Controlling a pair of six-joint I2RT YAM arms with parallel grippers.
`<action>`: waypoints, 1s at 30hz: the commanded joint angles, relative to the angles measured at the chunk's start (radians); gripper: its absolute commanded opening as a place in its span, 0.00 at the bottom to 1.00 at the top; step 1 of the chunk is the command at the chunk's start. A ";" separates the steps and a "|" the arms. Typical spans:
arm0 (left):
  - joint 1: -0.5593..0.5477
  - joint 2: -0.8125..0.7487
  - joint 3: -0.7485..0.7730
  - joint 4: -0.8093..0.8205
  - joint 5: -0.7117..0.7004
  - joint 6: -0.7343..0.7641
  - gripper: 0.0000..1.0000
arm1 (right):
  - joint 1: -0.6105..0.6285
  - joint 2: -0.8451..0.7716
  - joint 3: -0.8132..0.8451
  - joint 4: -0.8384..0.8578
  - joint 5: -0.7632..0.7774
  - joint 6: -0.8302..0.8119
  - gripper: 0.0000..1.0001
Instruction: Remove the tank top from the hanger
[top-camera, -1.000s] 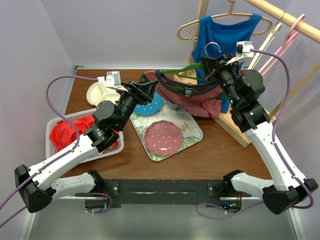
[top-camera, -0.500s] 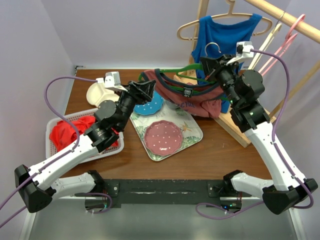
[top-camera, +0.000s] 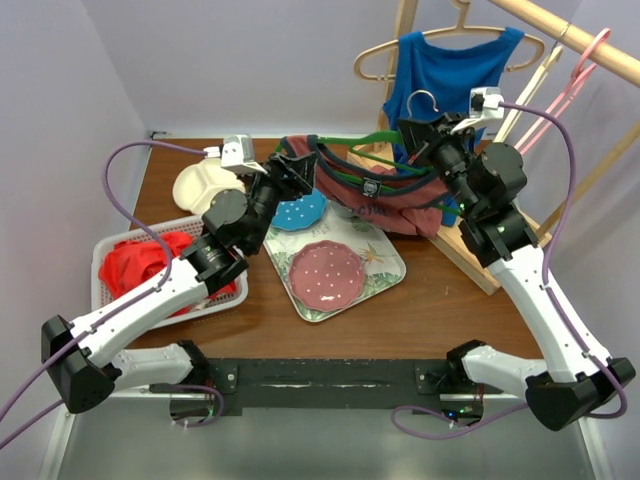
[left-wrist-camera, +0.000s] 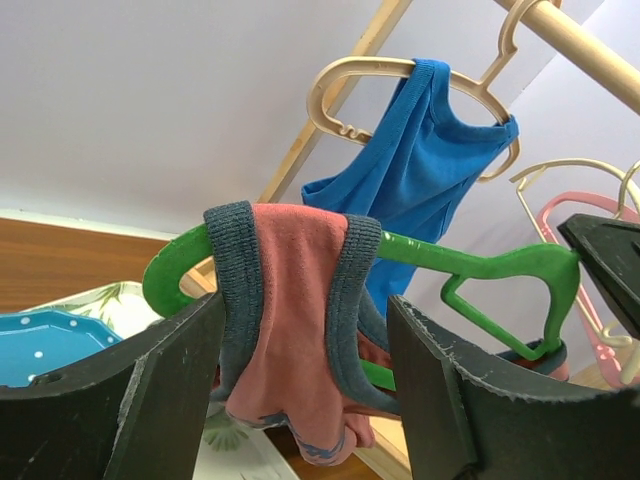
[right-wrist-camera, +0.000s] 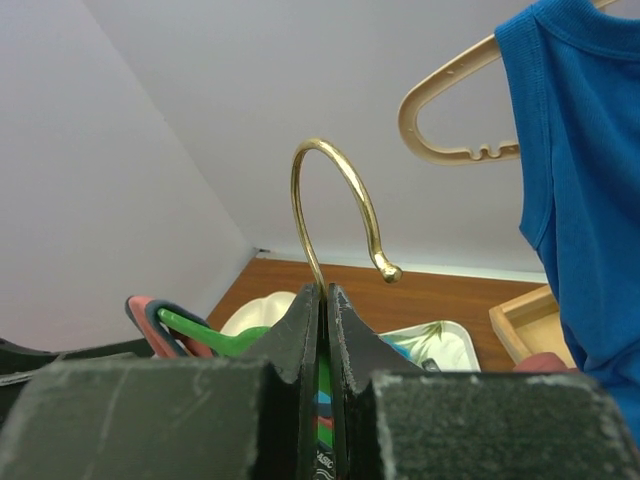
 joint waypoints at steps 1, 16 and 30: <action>0.001 0.012 0.051 0.060 -0.039 0.038 0.70 | 0.004 -0.046 -0.002 0.099 -0.037 0.044 0.00; 0.001 0.055 0.059 0.113 -0.046 0.074 0.26 | 0.002 -0.056 -0.024 0.115 -0.074 0.049 0.00; 0.013 -0.011 0.106 -0.072 -0.111 0.098 0.00 | -0.016 -0.056 0.011 0.012 0.107 -0.103 0.00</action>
